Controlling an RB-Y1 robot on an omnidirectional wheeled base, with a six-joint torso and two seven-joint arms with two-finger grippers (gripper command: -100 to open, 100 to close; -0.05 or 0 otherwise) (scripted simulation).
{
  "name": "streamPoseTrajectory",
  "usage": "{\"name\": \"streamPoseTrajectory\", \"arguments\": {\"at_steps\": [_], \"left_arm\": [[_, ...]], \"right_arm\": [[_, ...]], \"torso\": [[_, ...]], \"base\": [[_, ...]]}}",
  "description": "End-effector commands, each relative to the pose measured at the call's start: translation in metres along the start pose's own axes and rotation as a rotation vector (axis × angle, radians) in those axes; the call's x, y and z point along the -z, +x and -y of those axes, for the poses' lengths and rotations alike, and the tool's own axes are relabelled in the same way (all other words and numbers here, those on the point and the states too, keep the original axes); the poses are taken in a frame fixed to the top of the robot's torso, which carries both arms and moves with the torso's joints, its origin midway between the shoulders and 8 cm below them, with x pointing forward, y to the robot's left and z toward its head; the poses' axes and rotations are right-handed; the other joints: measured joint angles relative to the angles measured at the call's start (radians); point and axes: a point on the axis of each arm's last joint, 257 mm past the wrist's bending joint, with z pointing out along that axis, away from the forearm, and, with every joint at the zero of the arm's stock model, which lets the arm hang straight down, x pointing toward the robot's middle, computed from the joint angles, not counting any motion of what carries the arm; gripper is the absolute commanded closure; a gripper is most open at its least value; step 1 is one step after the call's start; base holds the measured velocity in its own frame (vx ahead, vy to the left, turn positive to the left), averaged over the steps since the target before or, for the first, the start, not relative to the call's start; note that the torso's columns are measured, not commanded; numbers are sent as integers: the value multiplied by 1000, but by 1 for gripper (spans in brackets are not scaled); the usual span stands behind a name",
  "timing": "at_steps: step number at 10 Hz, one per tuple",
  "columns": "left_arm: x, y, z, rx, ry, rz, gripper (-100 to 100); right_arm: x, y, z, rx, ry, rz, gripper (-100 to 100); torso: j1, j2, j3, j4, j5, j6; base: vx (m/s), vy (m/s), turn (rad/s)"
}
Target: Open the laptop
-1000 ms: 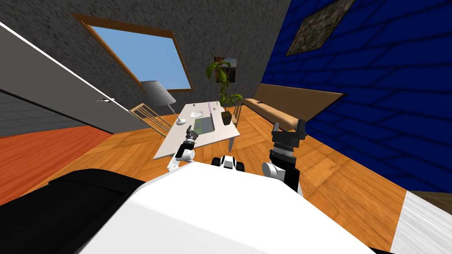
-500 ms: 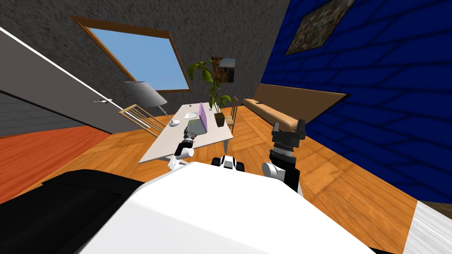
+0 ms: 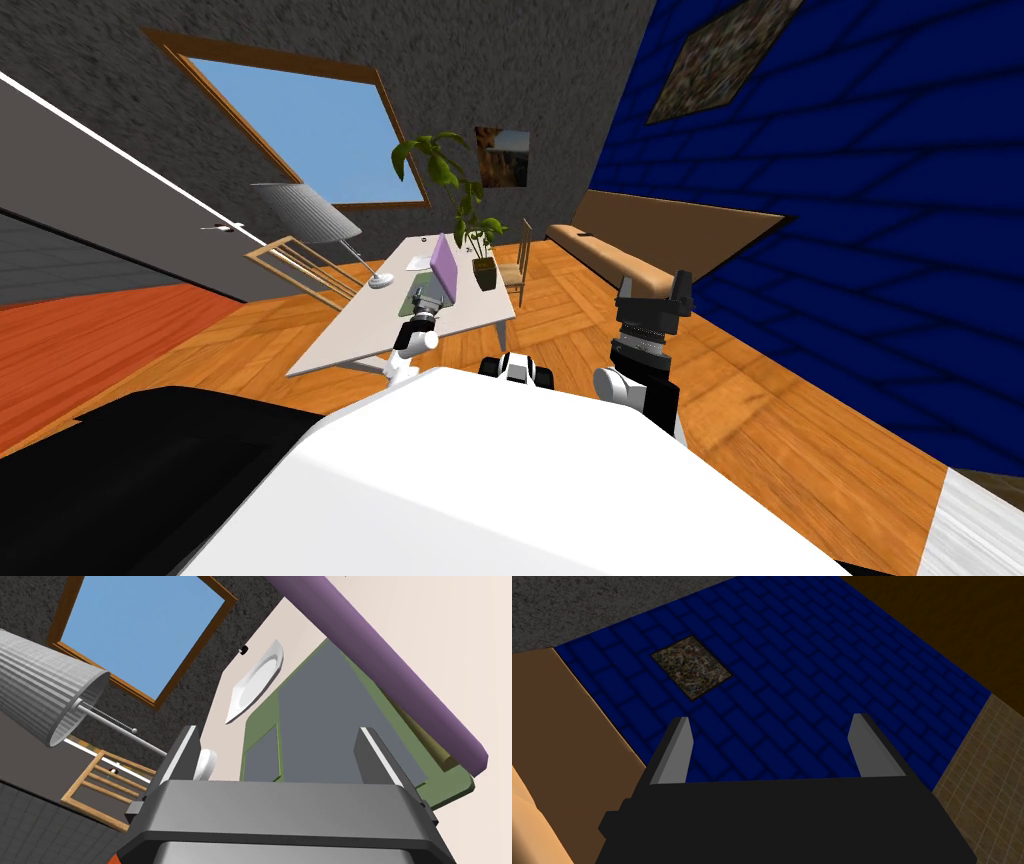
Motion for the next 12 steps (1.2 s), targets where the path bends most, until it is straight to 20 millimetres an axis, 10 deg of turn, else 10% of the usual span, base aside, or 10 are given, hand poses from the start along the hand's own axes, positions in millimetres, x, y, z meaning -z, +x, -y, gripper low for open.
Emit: {"name": "streamPoseTrajectory", "arguments": {"at_steps": [1,6,7,12], "left_arm": [[-4,-15,-5,134,17,52,-100],[-1,-19,-9,207,35,79,-100],[-1,-19,-9,207,35,79,100],[7,-13,-32,443,57,78,100]], "right_arm": [[0,0,0,0,0,0,0],[0,0,0,0,0,0,0],[0,0,0,0,0,0,0],[0,0,0,0,0,0,0]], "torso": [[-1,-2,-1,-1,0,1],[4,-3,-2,-2,4,4],[3,-1,-1,-1,2,1],[1,0,0,0,0,0]], "base": [[99,-182,54],[31,-51,4],[0,0,0],[-42,92,-46]]}}
